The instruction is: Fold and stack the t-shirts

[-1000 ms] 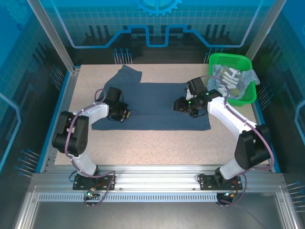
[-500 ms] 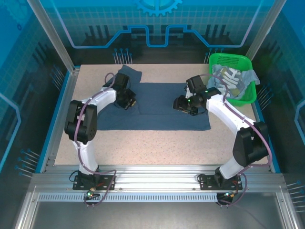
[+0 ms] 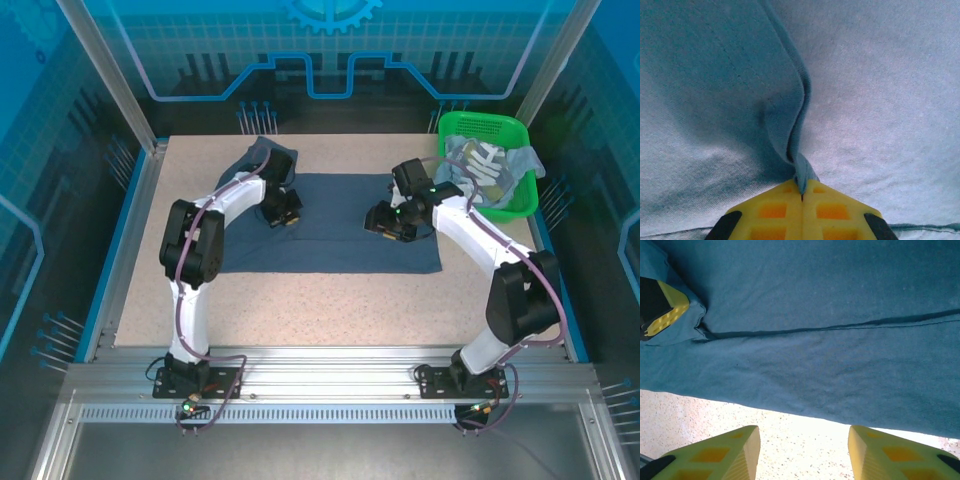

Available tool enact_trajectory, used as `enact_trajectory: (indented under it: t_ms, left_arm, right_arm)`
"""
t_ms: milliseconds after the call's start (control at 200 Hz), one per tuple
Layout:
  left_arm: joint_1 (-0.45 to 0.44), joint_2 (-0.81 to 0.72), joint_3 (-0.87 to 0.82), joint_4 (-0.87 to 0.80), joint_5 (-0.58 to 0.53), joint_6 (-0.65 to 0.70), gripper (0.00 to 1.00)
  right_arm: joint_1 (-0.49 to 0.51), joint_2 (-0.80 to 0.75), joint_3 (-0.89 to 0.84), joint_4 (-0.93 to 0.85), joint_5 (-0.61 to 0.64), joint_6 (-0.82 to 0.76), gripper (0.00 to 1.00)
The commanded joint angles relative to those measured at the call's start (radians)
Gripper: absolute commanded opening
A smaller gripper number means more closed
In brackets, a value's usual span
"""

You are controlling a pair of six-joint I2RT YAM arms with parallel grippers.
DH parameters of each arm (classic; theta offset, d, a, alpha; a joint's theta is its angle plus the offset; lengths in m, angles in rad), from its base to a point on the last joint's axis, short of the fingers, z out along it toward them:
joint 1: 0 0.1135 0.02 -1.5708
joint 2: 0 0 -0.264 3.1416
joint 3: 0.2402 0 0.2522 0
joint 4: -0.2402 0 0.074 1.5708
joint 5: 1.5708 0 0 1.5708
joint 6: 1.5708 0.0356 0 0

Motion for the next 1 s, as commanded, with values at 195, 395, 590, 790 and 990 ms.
enact_trajectory:
  t_ms: [195, 395, 590, 790, 990]
  left_arm:
    - [-0.012, 0.039, 0.088, -0.003, 0.039, 0.099, 0.03]
    - [-0.011, 0.049, 0.098, -0.013, 0.028, 0.094, 0.22]
    - [-0.011, -0.072, 0.084, 0.004, -0.054, 0.038, 0.49]
    - [0.028, -0.291, -0.151, 0.035, -0.067, -0.136, 0.42]
    - [0.118, -0.458, -0.46, 0.112, 0.024, -0.335, 0.31]
  right_arm:
    - [-0.009, 0.018, 0.034, -0.032, -0.016, -0.002, 0.5]
    - [-0.009, 0.018, 0.042, -0.037, -0.016, 0.0, 0.5]
    - [-0.009, -0.012, 0.015, -0.015, 0.011, 0.014, 0.49]
    - [-0.012, -0.167, -0.137, 0.268, -0.023, 0.09, 0.47]
    - [-0.066, -0.12, -0.078, 0.166, 0.049, 0.079, 0.45]
